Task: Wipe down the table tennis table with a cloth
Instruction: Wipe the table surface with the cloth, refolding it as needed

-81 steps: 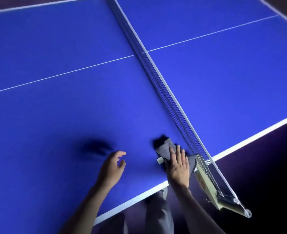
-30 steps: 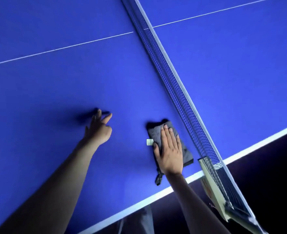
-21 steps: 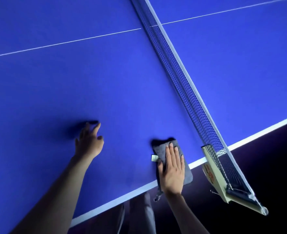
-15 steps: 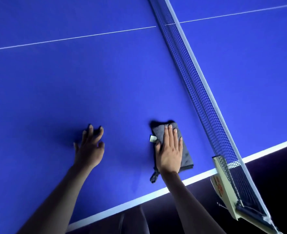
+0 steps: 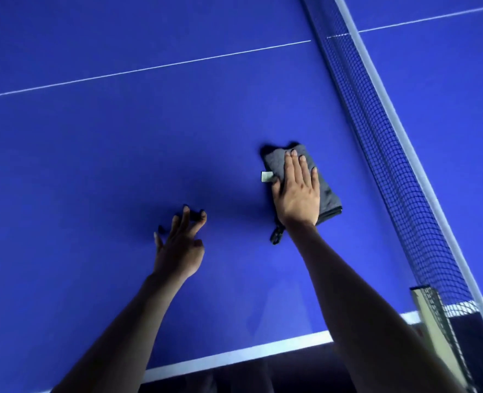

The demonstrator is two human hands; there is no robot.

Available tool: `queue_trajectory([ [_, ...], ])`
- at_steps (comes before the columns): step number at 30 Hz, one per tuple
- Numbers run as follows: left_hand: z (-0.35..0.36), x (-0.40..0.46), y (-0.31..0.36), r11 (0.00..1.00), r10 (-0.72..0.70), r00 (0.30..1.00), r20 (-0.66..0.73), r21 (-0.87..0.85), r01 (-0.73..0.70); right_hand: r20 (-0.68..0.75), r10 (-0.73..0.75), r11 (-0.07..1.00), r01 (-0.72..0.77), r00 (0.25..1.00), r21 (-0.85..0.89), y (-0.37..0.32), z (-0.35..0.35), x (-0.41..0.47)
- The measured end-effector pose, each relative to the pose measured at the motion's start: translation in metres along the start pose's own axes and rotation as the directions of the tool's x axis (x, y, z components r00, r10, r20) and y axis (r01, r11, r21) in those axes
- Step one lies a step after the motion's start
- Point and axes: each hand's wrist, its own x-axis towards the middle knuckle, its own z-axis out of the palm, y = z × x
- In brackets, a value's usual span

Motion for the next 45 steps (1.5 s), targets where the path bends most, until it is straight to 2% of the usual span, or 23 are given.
queue_trajectory([
  [4,-0.016,0.01,-0.007,0.997,0.04,0.985,0.168,-0.067,-0.029,0.013,0.016,1.0,-0.016,1.0,0.006,-0.02,-0.009,-0.084],
  [6,-0.027,0.008,-0.012,0.995,0.066,0.992,0.106,-0.084,-0.057,0.012,0.021,1.0,-0.021,1.0,0.008,-0.033,-0.012,-0.133],
  [8,-0.03,-0.008,-0.019,0.991,0.092,0.994,-0.053,-0.088,-0.096,0.017,0.028,1.0,-0.028,0.999,0.005,-0.048,-0.016,-0.179],
  [10,-0.025,-0.035,-0.031,0.984,0.146,0.977,-0.154,-0.077,-0.159,0.019,0.047,0.999,-0.047,0.999,0.009,-0.062,-0.017,-0.228],
  [13,-0.01,-0.08,-0.067,0.984,0.161,0.976,-0.146,-0.057,-0.171,0.06,0.042,0.999,-0.043,0.997,0.012,-0.089,-0.018,-0.3],
  [16,-0.001,-0.103,-0.107,0.996,0.082,0.995,-0.062,-0.038,-0.084,0.058,0.05,0.999,-0.051,0.997,0.015,-0.103,-0.018,-0.333],
  [18,0.001,-0.107,-0.129,0.999,0.04,0.998,-0.039,-0.011,-0.041,0.066,0.072,0.997,-0.073,0.995,0.007,-0.106,-0.019,-0.328],
  [21,-0.002,-0.097,-0.148,1.0,0.012,0.997,-0.079,-0.002,-0.012,0.074,0.082,0.997,-0.081,0.994,-0.01,-0.111,-0.014,-0.295],
  [28,0.014,-0.074,-0.164,1.0,-0.014,0.96,-0.279,-0.03,0.006,0.022,0.038,0.999,-0.038,0.999,-0.011,-0.122,0.014,-0.152],
  [36,0.021,-0.069,-0.161,0.999,-0.045,0.931,-0.362,-0.01,0.044,0.038,-0.029,1.0,0.029,0.999,-0.009,-0.159,0.048,-0.02],
  [40,0.017,-0.067,-0.162,0.999,-0.045,0.932,-0.361,-0.015,0.042,0.035,-0.042,0.999,0.041,0.999,0.015,-0.165,0.047,-0.045],
  [45,0.006,-0.067,-0.165,0.997,-0.022,0.976,-0.216,-0.079,0.005,0.053,-0.065,0.998,0.064,0.997,0.019,-0.188,0.033,-0.156],
])
